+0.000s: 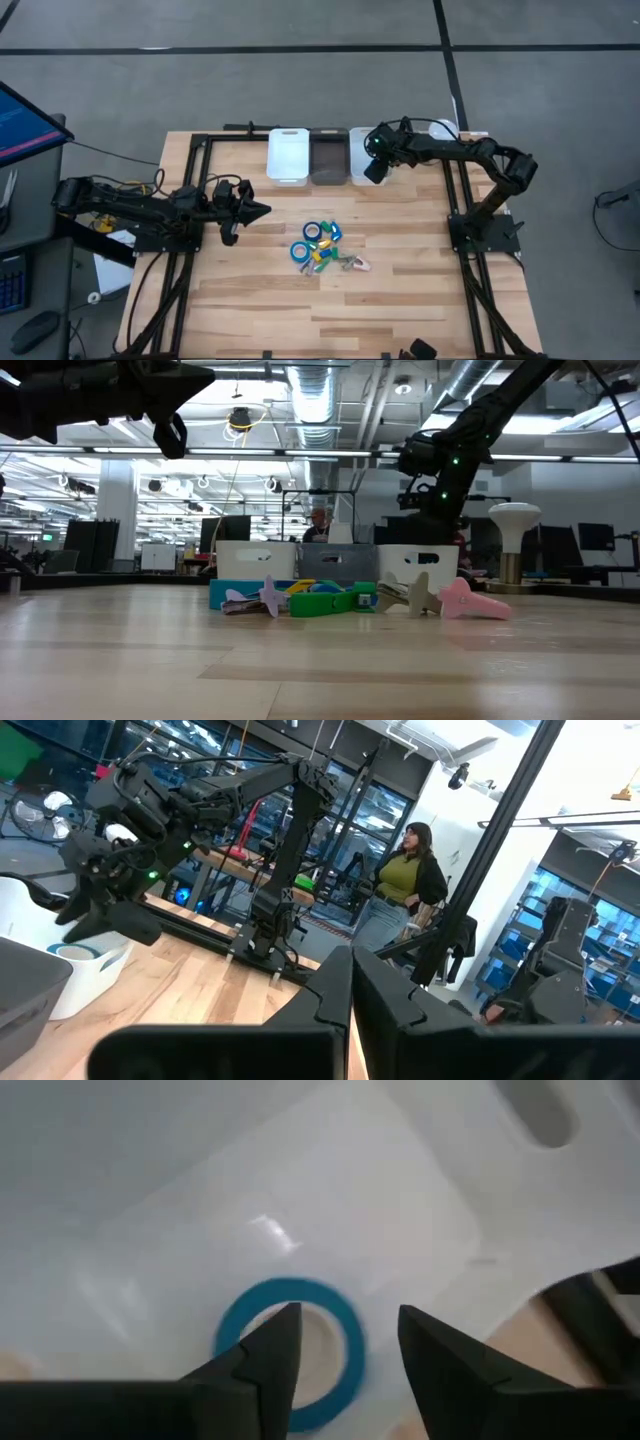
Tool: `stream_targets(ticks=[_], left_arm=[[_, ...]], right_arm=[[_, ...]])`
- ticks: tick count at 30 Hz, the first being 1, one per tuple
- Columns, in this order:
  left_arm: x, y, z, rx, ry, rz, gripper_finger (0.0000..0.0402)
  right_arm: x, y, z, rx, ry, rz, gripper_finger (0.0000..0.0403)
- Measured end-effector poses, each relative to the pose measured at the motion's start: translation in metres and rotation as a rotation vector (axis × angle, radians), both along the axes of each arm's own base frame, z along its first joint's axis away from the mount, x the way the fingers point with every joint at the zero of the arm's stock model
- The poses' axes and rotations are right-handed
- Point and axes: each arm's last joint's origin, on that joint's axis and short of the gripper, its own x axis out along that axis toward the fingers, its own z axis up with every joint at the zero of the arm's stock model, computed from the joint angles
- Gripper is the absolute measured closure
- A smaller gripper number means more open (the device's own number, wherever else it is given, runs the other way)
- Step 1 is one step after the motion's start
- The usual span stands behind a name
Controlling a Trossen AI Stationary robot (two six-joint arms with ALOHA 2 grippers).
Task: Pick and place Stapler, Stapler remover, tape
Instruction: Put the dark blue tape into the right white bin
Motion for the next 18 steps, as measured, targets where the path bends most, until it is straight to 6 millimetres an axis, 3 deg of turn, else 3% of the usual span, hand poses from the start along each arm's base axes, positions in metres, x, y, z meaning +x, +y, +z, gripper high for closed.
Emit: stream_targets(ticks=[4, 9, 18], left_arm=[[0.0, 0.0, 0.0, 0.0, 0.0, 0.0, 0.0398], [0.0, 0.0, 0.0, 0.001, 0.0, 0.0, 0.0398], [0.0, 0.0, 0.0, 0.019, 0.001, 0.004, 0.0398]], right_arm=[[0.0, -0.002, 0.008, -0.064, -0.019, -0.023, 0.0267], [0.002, 0.003, 0.034, -0.143, -0.151, -0.037, 0.0283], [0.015, 0.037, 0.084, -0.267, -0.435, 0.057, 0.0282]])
